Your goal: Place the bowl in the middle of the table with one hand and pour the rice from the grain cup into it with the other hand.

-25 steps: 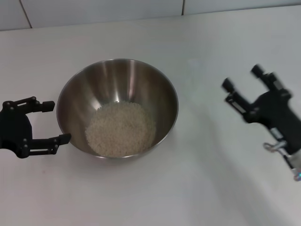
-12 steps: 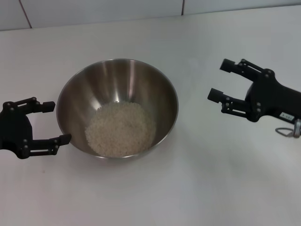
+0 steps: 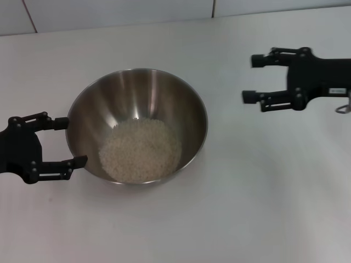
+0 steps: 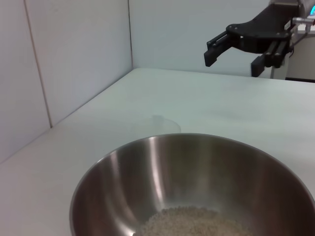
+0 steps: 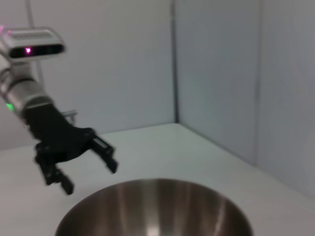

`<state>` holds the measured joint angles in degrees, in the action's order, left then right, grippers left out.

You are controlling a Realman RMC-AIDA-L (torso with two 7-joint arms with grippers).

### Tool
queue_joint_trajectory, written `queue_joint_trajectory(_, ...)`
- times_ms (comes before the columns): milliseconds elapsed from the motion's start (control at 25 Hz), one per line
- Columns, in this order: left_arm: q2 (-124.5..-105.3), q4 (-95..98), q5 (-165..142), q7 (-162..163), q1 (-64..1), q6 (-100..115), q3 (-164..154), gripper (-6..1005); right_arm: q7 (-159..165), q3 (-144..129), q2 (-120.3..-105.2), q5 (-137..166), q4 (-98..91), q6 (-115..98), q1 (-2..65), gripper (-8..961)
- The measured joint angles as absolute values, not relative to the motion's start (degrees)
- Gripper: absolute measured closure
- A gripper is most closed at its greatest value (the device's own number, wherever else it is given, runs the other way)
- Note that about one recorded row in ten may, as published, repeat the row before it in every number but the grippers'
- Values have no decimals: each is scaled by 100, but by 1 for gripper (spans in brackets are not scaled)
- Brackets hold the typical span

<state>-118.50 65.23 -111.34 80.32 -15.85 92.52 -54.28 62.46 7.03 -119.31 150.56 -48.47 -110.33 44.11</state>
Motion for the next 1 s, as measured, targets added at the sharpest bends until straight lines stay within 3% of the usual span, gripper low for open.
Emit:
queue_joint_trajectory(480, -11850, 6566, -11118, 8042, -1591, 9265, -5486, 128, 7205, -2545, -11978, 12987, -4905, -10323, 3679, 127)
queue_joint_trajectory(1000, -11847, 6592, -11108, 8079, -1597, 9264, -5493, 128, 7323, -2782, -11975, 12818, -4939, -10244, 3560, 128)
